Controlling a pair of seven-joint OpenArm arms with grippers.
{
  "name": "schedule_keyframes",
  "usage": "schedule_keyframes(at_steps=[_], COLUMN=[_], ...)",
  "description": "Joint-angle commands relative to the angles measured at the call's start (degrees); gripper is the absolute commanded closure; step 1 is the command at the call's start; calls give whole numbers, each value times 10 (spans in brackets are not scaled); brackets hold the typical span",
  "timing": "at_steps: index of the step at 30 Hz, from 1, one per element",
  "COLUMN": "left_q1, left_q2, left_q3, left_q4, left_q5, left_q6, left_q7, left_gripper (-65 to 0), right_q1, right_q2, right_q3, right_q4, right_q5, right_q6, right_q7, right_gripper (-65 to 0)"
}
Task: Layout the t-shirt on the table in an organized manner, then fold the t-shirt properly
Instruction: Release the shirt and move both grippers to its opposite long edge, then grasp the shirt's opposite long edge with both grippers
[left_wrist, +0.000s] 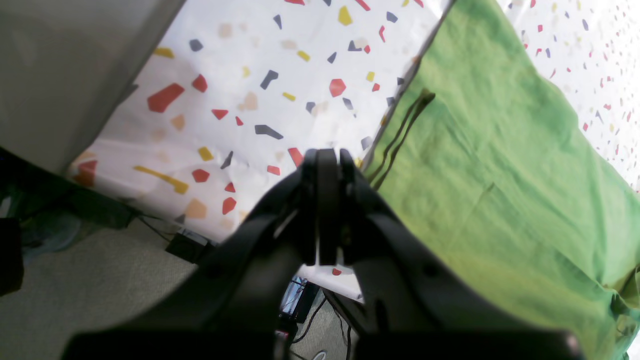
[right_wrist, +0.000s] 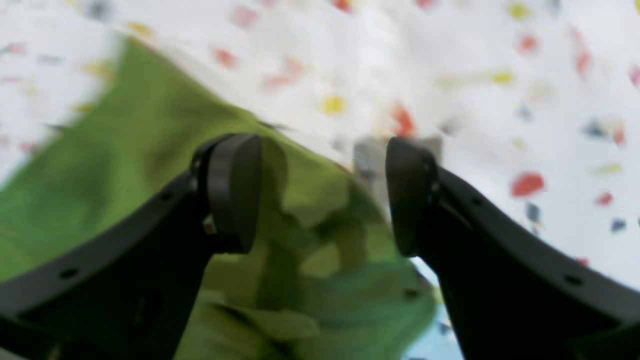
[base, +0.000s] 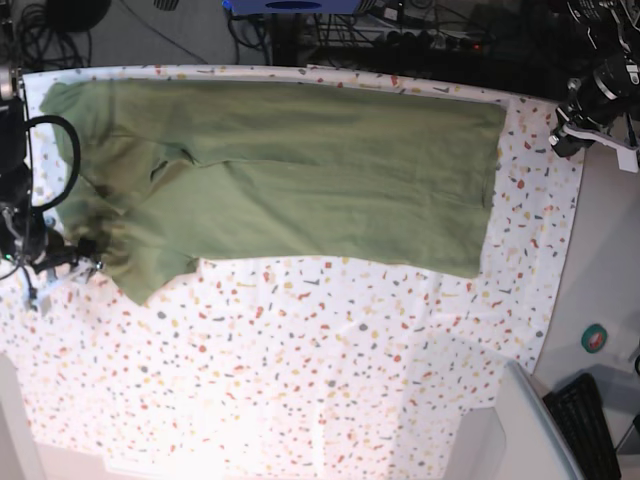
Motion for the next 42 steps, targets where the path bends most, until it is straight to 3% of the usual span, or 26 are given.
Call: schedule_keyframes(at_steps=[1,6,11,16,21,24,28,33,36,42], left_q1=[1,1,1,1,-41,-87,-164,-274,-340,-442], left_q2=[-8,-8,-8,-15,-25,-22,-26,-46,-55,-64], left_q3=[-3,0,0,1,66,102,139,201,231,327], left_q4=[6,6,6,6,6,2,-38,-157,-243,-432], left_q5=[-8,-8,-8,-3,108,183,226,226,225,228], left_q6=[-3,-3,-3,-3,-4,-5,-5,-5,-6,-6], left_q7=[-9,-9,-9,-9,-9,-9,-9,-9,-11,-120], left_gripper=[0,0,0,0,0,0,0,-459,-650,-650], right_q1=[18,17,16,16,16,17,16,15,15,16], right_q2=[10,10,-4,-8,-9,-9,-9,-9,-9,-9], right_q3=[1,-48,-45,-22,2,2,2,2,2,2], right_q4=[9,9,8,8,11,11,11,11,11,11], right_q5=[6,7,7,7,7,8,8,8,8,8], right_q6=[2,2,1,1,1,1,1,1,1,1], right_q7=[13,13,34,38,38,35,34,34,34,34], right_gripper=[-369,-369,-365,-206,0,0,0,0,0,0])
